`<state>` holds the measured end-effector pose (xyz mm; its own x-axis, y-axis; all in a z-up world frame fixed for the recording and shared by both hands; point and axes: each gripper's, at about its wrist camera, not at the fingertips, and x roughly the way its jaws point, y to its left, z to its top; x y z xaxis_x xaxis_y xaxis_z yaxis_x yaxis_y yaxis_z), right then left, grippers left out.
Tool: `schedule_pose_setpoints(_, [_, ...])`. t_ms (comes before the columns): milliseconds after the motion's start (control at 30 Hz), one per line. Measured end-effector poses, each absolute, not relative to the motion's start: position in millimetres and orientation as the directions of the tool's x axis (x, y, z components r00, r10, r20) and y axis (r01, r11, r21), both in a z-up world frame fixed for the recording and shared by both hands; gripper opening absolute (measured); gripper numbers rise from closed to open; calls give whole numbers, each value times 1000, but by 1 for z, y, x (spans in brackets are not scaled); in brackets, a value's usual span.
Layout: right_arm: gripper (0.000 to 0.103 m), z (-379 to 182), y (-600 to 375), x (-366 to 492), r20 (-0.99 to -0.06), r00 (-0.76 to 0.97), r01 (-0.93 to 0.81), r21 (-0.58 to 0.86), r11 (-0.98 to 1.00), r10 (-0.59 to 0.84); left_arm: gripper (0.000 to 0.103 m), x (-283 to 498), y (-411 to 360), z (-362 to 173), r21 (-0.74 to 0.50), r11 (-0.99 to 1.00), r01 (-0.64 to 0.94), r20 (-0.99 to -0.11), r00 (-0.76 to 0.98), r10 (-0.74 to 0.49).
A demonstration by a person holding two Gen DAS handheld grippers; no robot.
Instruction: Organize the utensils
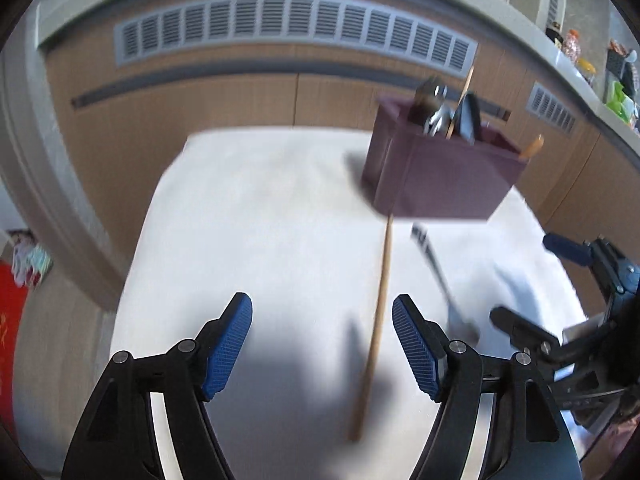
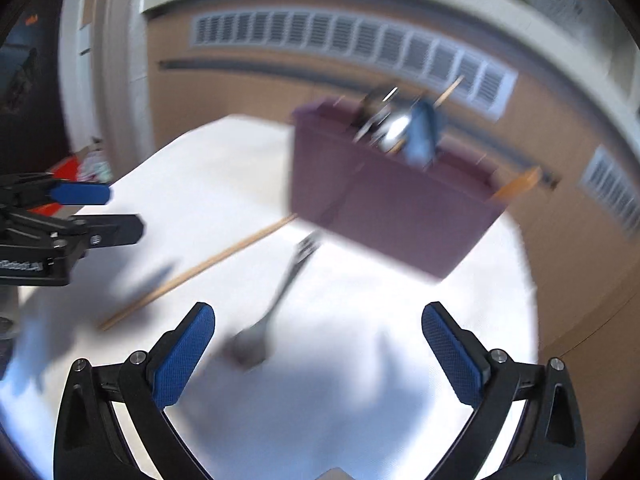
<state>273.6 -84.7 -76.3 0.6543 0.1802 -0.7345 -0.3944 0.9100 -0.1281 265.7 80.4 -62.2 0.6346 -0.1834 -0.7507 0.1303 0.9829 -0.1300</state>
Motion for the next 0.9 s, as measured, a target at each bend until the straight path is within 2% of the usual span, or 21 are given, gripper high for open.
schedule_pose_setpoints(33, [85, -80, -82, 270, -744, 642, -402, -121, 908, 185, 73, 261, 84, -66, -132, 983, 126, -753, 632, -182])
schedule_pose_setpoints(67, [77, -84, -80, 267, -755, 628, -409, -112, 906, 190, 73, 255, 88, -69, -134, 984, 117, -755, 632, -178])
schedule_pose_setpoints(100, [63, -87, -78, 266, -767, 610, -412, -95, 906, 198, 73, 250, 92, -72, -139, 984, 109, -755, 631, -177])
schedule_pose_setpoints(133, [55, -91, -77, 266, -780, 588, -413, -62, 909, 214, 73, 247, 96, -73, -147, 984, 102, -754, 632, -178])
schedule_pose_setpoints(267, [51, -102, -76, 271, -803, 559, -364, -13, 931, 207, 74, 236, 106, -76, -182, 979, 88, -745, 638, -195])
schedule_pose_setpoints(333, [43, -109, -73, 273, -811, 553, -346, -13, 938, 193, 75, 235, 107, -76, -193, 977, 87, -740, 642, -203])
schedule_pose_setpoints(400, [40, -108, -71, 272, -803, 567, -344, -31, 938, 182, 76, 234, 109, -77, -206, 975, 85, -739, 640, -212])
schedule_pose_setpoints(433, [35, -108, -69, 270, -802, 570, -350, -38, 936, 181, 76, 234, 110, -78, -211, 974, 85, -739, 638, -216])
schedule_pose_setpoints(467, [24, -107, -67, 270, -802, 570, -356, -45, 933, 178, 76, 234, 110, -79, -215, 973, 84, -739, 637, -218])
schedule_pose_setpoints(700, [24, -80, -93, 261, -772, 617, -310, -59, 949, 153, 76, 235, 103, -81, -228, 969, 94, -749, 619, -237])
schedule_pose_setpoints(900, [24, -17, -144, 242, -666, 738, -217, -86, 972, 106, 76, 229, 84, -79, -207, 966, 153, -757, 601, -257])
